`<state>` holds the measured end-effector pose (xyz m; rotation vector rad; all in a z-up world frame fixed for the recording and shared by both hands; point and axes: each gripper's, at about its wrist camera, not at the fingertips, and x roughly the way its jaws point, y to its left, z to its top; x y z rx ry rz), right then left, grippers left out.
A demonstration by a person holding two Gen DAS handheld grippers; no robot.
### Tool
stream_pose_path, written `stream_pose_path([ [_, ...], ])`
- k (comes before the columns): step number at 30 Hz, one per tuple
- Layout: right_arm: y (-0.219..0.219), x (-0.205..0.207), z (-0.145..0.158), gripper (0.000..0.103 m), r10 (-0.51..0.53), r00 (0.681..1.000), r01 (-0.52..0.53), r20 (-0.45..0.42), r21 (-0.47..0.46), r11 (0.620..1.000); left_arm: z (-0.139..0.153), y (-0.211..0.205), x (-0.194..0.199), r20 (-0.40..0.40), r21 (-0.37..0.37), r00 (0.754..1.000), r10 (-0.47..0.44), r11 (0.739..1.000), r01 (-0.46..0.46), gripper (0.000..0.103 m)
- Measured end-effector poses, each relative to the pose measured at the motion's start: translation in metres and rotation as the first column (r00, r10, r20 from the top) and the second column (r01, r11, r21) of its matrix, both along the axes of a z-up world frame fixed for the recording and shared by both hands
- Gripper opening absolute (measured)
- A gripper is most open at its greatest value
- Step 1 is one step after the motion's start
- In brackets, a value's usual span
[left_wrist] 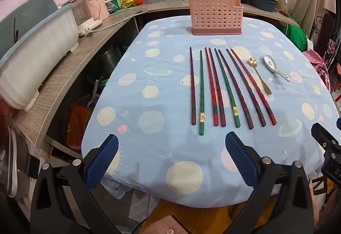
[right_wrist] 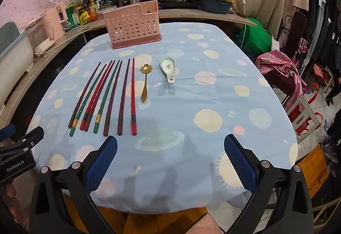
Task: Organize utensils
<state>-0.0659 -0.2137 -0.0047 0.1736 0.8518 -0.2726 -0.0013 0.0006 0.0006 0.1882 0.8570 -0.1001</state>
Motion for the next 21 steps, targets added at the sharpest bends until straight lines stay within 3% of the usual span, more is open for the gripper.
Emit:
stream_pose_path([
  [21,0.005,0.0,-0.003,0.096,0.004,1.0,-0.004,0.006,-0.001,1.0,-0.002,0.003,0.003,-0.022,0.001,1.0,0.015,1.0,-0.015,0.096],
])
